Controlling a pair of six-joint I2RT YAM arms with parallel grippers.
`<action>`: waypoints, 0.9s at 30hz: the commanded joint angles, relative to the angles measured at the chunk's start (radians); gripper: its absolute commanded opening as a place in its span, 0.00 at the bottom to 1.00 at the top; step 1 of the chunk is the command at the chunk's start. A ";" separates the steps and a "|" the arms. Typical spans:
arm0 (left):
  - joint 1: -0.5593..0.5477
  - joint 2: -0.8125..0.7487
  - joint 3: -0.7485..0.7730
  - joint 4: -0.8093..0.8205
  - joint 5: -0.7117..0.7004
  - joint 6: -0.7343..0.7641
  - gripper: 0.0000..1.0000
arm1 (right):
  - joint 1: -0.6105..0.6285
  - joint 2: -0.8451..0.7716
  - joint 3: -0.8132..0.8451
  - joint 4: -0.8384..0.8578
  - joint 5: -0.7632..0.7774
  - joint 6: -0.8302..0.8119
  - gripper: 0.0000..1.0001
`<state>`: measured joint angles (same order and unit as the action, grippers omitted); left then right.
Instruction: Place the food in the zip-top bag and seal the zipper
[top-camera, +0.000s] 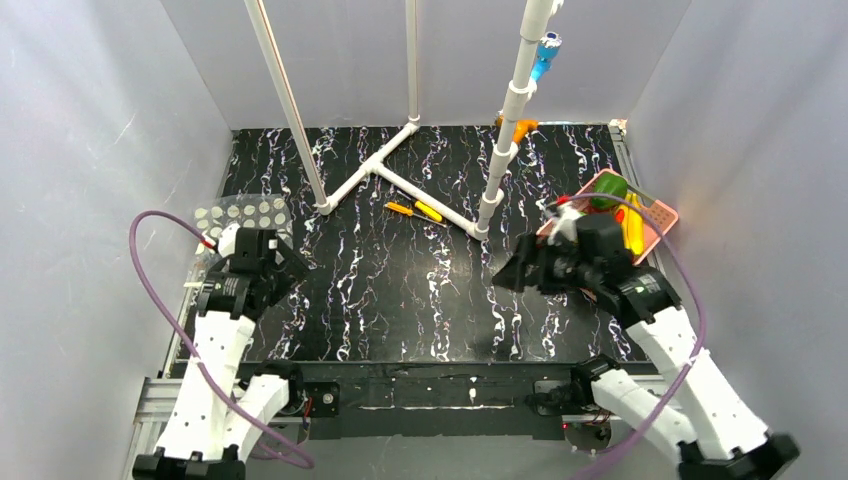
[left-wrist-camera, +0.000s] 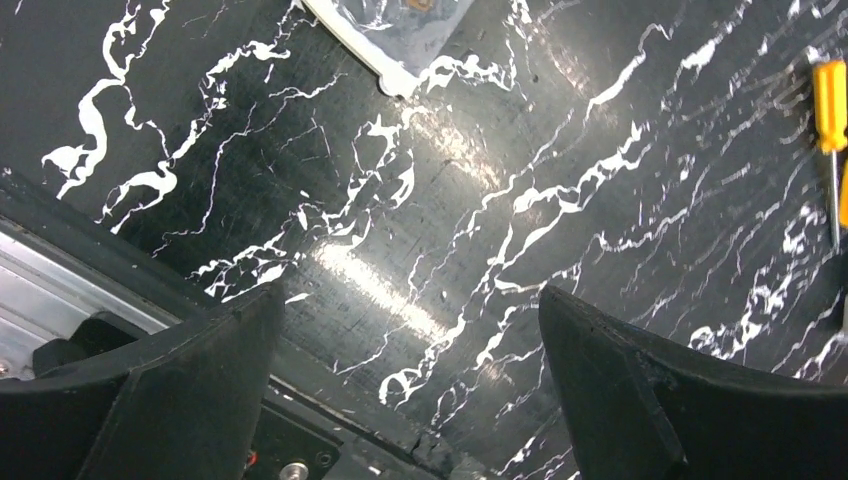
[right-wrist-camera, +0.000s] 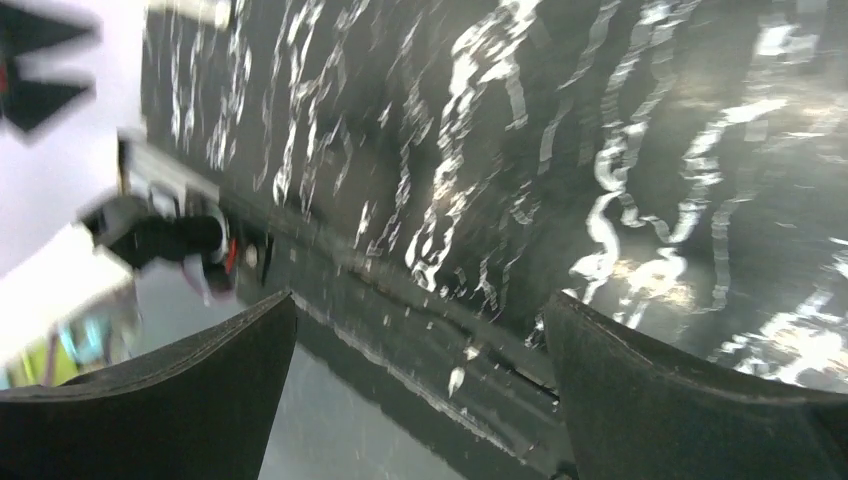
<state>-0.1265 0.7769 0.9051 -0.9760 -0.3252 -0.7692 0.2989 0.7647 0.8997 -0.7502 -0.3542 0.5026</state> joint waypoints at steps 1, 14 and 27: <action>0.072 0.096 -0.005 0.060 0.024 -0.062 0.99 | 0.374 0.039 -0.009 0.095 0.207 0.082 1.00; 0.644 0.231 -0.182 0.462 0.201 -0.191 0.99 | 0.620 0.027 -0.007 0.168 0.322 0.114 1.00; 0.743 0.312 -0.437 0.930 0.187 -0.287 0.87 | 0.620 -0.035 0.027 0.113 0.347 0.127 1.00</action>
<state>0.6003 1.0534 0.5179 -0.2447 -0.1551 -1.0271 0.9131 0.7467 0.8944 -0.6346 -0.0319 0.6182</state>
